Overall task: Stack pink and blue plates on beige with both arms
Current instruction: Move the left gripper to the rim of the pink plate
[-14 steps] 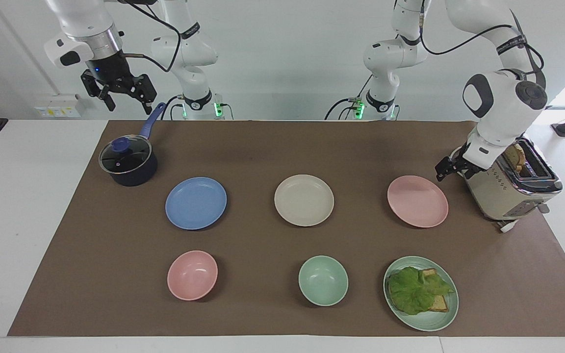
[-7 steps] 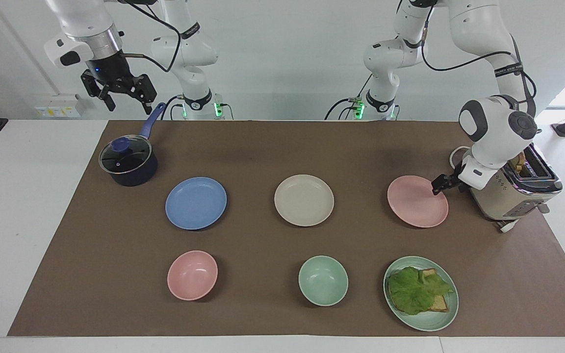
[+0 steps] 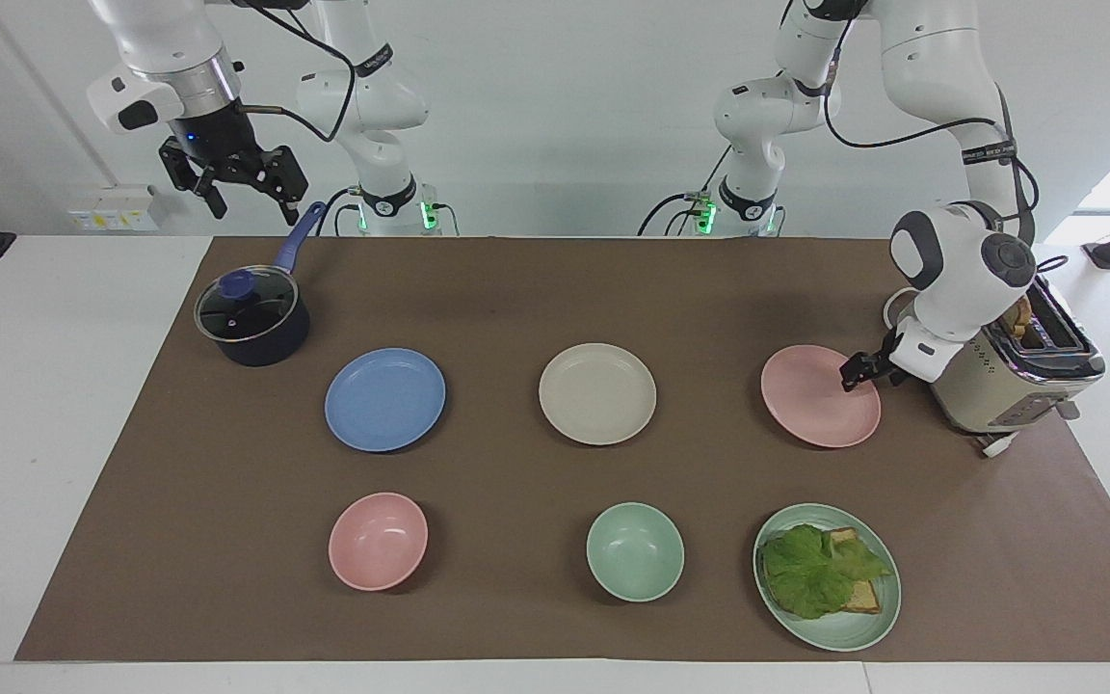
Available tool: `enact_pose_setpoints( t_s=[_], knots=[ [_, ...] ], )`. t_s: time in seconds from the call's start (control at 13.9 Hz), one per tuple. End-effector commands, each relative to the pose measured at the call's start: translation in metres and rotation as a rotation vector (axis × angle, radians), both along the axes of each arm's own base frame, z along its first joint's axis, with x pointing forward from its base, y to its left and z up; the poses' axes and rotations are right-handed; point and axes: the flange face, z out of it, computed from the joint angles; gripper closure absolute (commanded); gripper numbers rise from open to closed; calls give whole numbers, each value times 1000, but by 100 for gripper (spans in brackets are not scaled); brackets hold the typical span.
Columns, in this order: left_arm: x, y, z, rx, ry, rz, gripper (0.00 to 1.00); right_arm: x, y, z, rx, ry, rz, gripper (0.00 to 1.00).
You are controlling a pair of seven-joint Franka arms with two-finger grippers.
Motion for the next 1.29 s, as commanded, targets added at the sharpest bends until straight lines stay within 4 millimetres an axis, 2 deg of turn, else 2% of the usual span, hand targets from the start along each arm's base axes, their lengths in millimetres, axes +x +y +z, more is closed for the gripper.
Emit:
enact_pose_setpoints(
  t_s=[0.0, 0.07, 0.29, 0.5, 0.65, 1.15, 1.22],
  knots=[
    [-4, 2, -6, 12, -6, 13, 53, -6, -4, 0, 3, 7, 16, 0],
    [-3, 2, -6, 12, -5, 15, 53, -6, -4, 0, 3, 7, 16, 0],
    [-3, 1, -6, 12, -5, 13, 69, -6, -4, 1, 3, 5, 16, 0],
    [-4, 2, -7, 11, -2, 13, 69, -6, -4, 0, 3, 7, 16, 0],
    [-4, 2, -7, 11, -2, 13, 73, -6, -4, 0, 3, 7, 16, 0],
    [-5, 3, -13, 8, 16, 11, 74, -6, -4, 0, 3, 8, 16, 0],
    [-5, 3, -13, 8, 19, 11, 80, -7, -4, -2, 3, 10, 16, 0]
  ],
)
